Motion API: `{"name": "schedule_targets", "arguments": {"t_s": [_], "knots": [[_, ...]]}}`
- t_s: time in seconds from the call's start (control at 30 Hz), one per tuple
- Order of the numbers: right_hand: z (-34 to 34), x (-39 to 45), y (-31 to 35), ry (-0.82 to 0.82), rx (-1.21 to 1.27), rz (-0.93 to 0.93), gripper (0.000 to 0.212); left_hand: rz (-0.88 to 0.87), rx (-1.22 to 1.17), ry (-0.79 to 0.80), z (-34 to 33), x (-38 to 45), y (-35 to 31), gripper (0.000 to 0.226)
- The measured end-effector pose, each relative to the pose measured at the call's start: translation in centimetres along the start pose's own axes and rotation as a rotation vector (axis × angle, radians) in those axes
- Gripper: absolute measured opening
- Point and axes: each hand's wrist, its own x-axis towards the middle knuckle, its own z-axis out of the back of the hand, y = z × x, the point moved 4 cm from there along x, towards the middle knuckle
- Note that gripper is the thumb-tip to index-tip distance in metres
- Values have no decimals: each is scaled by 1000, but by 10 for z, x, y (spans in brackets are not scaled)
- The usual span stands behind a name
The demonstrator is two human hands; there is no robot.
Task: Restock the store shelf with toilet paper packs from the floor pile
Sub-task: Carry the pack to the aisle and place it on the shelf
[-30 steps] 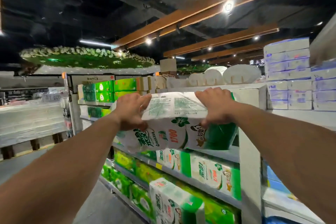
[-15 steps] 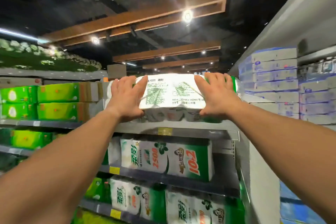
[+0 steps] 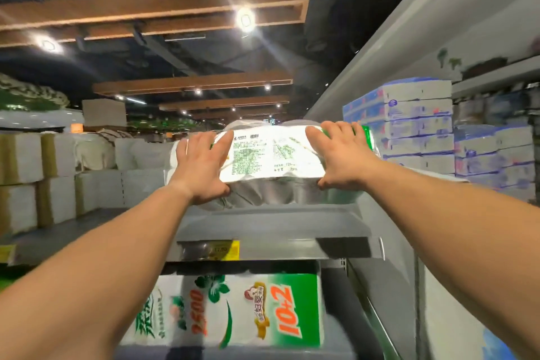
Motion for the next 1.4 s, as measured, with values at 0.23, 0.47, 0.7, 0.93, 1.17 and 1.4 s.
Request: {"name": "schedule_targets", "arguments": {"t_s": [0.23, 0.47, 0.7, 0.93, 1.17, 1.4], "knots": [[-73, 54, -27, 143, 65, -68, 109, -10, -61, 88, -67, 58, 5, 102], [-122, 113, -45, 310, 87, -168, 84, 53, -26, 321, -122, 122, 17, 92], [-189, 146, -47, 384, -73, -233, 135, 179, 133, 522, -188, 155, 18, 147], [-223, 165, -54, 313, -84, -252, 127, 222, 165, 387, -217, 167, 14, 135], [-233, 173, -55, 308, -94, -263, 128, 254, 185, 341, -226, 171, 14, 133], [-238, 175, -55, 294, -156, -273, 122, 273, 186, 335, -235, 172, 13, 145]]}}
